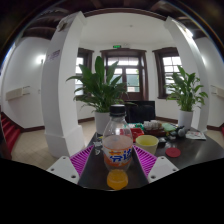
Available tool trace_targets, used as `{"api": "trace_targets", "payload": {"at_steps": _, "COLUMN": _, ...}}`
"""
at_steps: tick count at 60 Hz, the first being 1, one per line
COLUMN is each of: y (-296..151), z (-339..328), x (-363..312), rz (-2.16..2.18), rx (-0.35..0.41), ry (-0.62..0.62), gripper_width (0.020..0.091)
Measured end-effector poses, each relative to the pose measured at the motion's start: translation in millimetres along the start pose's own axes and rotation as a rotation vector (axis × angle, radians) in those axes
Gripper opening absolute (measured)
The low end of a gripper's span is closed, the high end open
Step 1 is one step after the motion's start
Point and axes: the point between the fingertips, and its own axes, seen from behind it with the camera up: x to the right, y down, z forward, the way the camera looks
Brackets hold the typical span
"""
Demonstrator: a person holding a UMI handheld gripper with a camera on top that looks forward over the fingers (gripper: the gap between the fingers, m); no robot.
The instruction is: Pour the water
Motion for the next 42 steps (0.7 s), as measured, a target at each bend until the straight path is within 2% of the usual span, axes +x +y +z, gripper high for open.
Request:
{"api": "trace_targets", "payload": {"at_steps": 10, "y": 1.6, "z": 19.5, "x": 0.8, "rz": 0.031, "rx": 0.006, "ry": -0.012, "gripper_width": 0.0725}}
{"api": "trace_targets", "payload": {"at_steps": 14, "y": 1.8, "z": 27.1, "x": 7.8, "rz": 0.039, "rx": 0.013, "ry": 0.003, "gripper_width": 0.0702}}
{"api": "trace_targets", "payload": {"at_steps": 15, "y": 0.4, "z": 33.9, "x": 13.3, "rz": 0.039, "rx": 0.013, "ry": 0.008, "gripper_width": 0.0686}}
{"api": "trace_targets", "payload": {"at_steps": 18, "y": 5.8, "z": 26.7, "x": 11.4, "rz": 0.03, "rx": 0.021, "ry": 0.016, "gripper_width": 0.0498}}
{"api": "trace_targets", "payload": {"at_steps": 26, "y": 5.8, "z": 24.7, "x": 10.7, "rz": 0.022, "rx": 0.041, "ry": -0.009, "gripper_width": 0.0386}}
{"api": "trace_targets", "payload": {"at_steps": 28, "y": 6.5, "z": 23.6, "x": 10.2, "rz": 0.022, "rx": 0.049, "ry": -0.007, "gripper_width": 0.0401}}
{"api": "trace_targets", "payload": {"at_steps": 29, "y": 6.4, "z": 23.3, "x": 10.4, "rz": 0.019, "rx": 0.052, "ry": -0.005, "gripper_width": 0.0354}}
{"api": "trace_targets", "payload": {"at_steps": 42, "y": 5.8, "z": 26.1, "x": 11.5, "rz": 0.016, "rx": 0.05, "ry": -0.008, "gripper_width": 0.0352}}
